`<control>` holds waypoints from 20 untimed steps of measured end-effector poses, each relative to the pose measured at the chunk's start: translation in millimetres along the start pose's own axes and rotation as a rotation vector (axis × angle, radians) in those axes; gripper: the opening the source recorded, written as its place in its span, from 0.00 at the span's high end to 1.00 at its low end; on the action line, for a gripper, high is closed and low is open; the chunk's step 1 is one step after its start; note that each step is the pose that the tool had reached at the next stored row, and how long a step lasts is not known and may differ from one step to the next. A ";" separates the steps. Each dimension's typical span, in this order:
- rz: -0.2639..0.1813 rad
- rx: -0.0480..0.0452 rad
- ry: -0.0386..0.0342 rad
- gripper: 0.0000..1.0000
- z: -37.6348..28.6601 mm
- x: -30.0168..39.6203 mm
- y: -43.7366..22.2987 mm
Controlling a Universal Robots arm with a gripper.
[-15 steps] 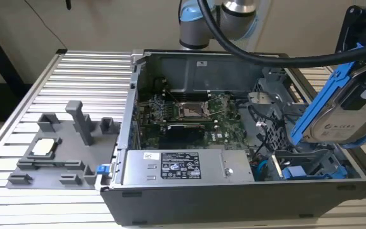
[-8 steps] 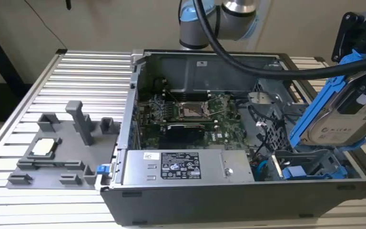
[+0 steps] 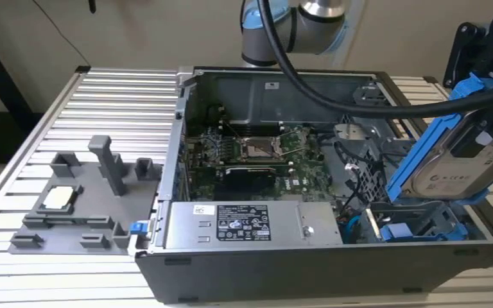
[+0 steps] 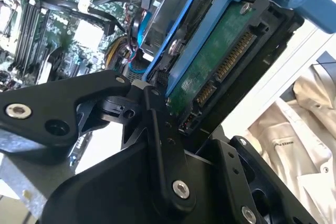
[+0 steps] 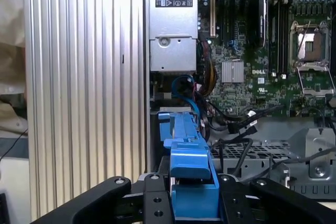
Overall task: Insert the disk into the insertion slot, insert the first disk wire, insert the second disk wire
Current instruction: 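Insert the disk into the insertion slot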
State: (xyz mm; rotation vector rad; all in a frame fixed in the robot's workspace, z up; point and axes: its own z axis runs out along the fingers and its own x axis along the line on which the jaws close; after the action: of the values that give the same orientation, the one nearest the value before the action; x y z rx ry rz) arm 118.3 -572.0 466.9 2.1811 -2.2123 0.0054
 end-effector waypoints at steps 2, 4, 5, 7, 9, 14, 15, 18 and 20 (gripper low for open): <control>-0.002 -0.0002 0.0001 0.67 1.3 0.0 -0.1; -0.004 -0.0002 0.0001 0.67 2.8 -0.1 -0.1; -0.006 -0.0002 -0.0002 0.67 3.4 -0.1 -0.1; -0.011 0.0000 -0.0006 0.67 4.9 -0.1 -0.2; -0.015 0.0001 -0.0007 0.67 6.4 -0.2 -0.2; -0.022 0.0001 -0.0005 0.67 10.7 -0.3 -0.3; -0.023 0.0001 -0.0006 0.67 12.1 -0.3 -0.3; -0.023 0.0001 -0.0005 0.67 15.8 -0.4 -0.4; -0.023 0.0001 -0.0009 0.67 18.2 -0.5 -0.4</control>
State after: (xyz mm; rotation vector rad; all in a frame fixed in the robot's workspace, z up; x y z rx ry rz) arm 118.4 -572.0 448.8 2.2073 -2.1871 0.0039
